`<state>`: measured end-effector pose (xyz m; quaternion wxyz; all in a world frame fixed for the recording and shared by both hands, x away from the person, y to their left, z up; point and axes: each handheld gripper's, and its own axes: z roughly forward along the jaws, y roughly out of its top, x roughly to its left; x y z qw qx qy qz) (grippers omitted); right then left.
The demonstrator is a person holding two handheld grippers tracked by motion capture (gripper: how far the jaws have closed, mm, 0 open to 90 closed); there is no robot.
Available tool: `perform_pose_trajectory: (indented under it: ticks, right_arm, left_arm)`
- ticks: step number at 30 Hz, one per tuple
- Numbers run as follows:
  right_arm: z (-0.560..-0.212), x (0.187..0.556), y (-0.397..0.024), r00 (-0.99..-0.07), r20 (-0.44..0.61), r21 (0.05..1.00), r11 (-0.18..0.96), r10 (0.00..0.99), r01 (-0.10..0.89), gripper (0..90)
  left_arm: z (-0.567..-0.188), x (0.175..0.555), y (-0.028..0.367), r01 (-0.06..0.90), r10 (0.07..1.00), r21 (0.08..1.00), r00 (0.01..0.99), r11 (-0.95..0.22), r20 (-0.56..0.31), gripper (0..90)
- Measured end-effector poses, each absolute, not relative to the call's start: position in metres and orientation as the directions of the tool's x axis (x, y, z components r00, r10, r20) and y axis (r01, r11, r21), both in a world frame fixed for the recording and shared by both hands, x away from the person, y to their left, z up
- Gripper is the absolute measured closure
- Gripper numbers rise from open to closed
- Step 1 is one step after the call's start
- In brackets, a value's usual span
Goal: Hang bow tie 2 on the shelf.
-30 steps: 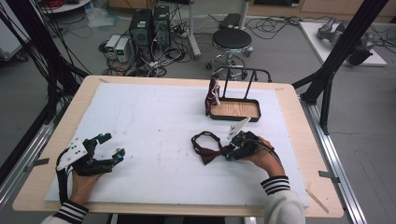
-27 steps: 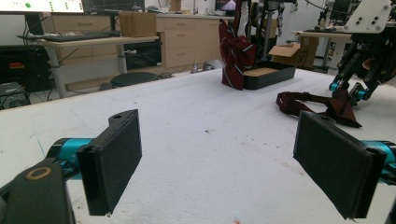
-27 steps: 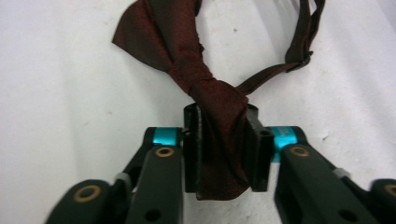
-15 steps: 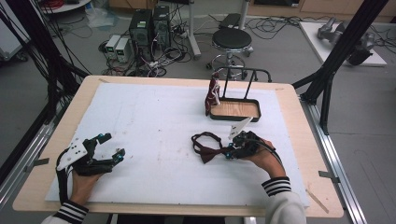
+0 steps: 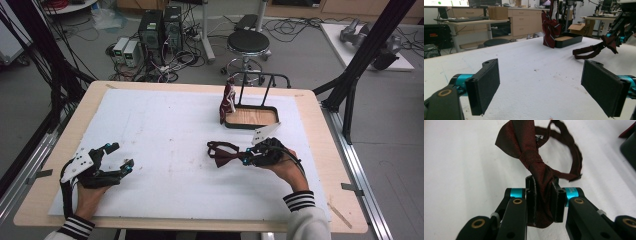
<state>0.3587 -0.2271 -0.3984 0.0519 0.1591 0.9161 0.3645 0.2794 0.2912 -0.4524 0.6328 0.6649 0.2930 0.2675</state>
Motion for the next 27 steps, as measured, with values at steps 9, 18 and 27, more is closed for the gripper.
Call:
perform_pose_trajectory:
  ticks: [9, 18, 27]
  right_arm:
    - [-0.39, 0.359, -0.236, -0.925, 0.018, 0.748, 0.609, 0.379, 0.264, 78.7]
    - [-0.381, 0.359, -0.248, -0.89, 0.028, 0.813, 0.507, 0.455, 0.285, 78.7]
    - [-0.372, 0.359, -0.264, -0.826, 0.028, 0.871, 0.392, 0.563, 0.297, 78.7]
  left_arm:
    - [-0.452, 0.279, 0.291, 0.05, 0.73, 0.998, 0.684, -0.027, -0.015, 15.7]
    - [-0.452, 0.279, 0.291, 0.051, 0.729, 0.998, 0.685, -0.027, -0.015, 15.7]
    - [-0.452, 0.279, 0.291, 0.051, 0.73, 0.998, 0.684, -0.024, -0.017, 15.7]
